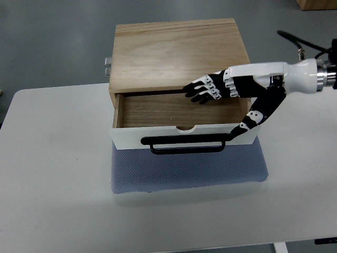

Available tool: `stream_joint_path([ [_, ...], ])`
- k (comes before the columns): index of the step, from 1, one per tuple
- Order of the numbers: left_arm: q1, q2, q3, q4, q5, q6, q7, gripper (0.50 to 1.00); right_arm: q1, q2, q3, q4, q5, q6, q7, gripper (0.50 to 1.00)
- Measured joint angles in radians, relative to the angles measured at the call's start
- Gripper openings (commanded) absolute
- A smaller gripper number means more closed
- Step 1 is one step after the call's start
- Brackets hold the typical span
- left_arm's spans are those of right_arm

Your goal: Open wood drawer with right hand

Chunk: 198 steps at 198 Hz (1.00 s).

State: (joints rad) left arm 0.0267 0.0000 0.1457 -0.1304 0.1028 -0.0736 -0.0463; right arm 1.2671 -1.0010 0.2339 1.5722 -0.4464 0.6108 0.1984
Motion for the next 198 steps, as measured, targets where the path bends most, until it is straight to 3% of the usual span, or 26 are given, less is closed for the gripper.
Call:
stream_joint_path([
  [44, 0.0, 0.0, 0.0, 0.0, 0.0, 0.0, -0.001, 1.0, -0.036, 0.071, 0.069, -0.376, 0.262, 0.0, -0.001, 0.952],
  [84, 0.0, 0.0, 0.0, 0.0, 0.0, 0.0, -0.001, 1.0, -0.133, 0.247, 0.073, -0.798, 0.541, 0.0, -0.01, 0.95],
  [116, 0.0, 0.0, 0.0, 0.0, 0.0, 0.0, 0.0, 1.0, -0.205, 0.414, 0.076, -1.051, 0.727, -0.005, -0.029, 0.95],
  [135, 0.0, 0.0, 0.0, 0.0, 0.0, 0.0, 0.0, 1.0, -0.248, 0.508, 0.096, -1.142, 0.82, -0.059, -0.084, 0.952],
  [158, 0.0, 0.0, 0.0, 0.0, 0.0, 0.0, 0.0, 1.0, -0.293, 0.565, 0.153, -1.178, 0.873, -0.131, -0.151, 0.952],
  [198, 0.0, 0.0, 0.0, 0.0, 0.0, 0.0, 0.0, 1.0, -0.332, 0.604, 0.186, -1.178, 0.911, -0.174, -0.173, 0.952],
])
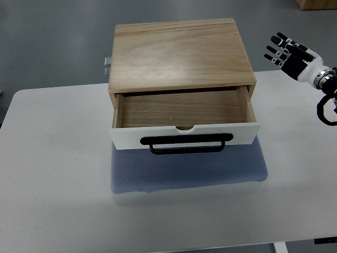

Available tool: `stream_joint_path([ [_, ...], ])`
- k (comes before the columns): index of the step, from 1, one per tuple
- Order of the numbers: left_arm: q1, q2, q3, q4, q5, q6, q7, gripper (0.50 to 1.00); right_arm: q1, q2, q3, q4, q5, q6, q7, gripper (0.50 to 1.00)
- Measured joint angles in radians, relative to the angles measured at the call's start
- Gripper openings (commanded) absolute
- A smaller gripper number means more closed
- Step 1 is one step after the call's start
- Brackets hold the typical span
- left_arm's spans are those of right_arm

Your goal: Open wood drawer with right hand

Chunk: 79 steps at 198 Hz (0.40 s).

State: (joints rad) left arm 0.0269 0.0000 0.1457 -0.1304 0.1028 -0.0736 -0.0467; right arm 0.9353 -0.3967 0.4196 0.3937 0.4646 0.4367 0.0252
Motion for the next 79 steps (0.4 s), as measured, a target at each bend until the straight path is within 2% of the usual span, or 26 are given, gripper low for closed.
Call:
stream_joint_path([
  [79, 0.0, 0.0, 0.0, 0.0, 0.0, 0.0, 0.001, 1.0, -0.029, 0.019, -0.006, 0.006, 0.006, 0.017, 0.01, 0.954],
])
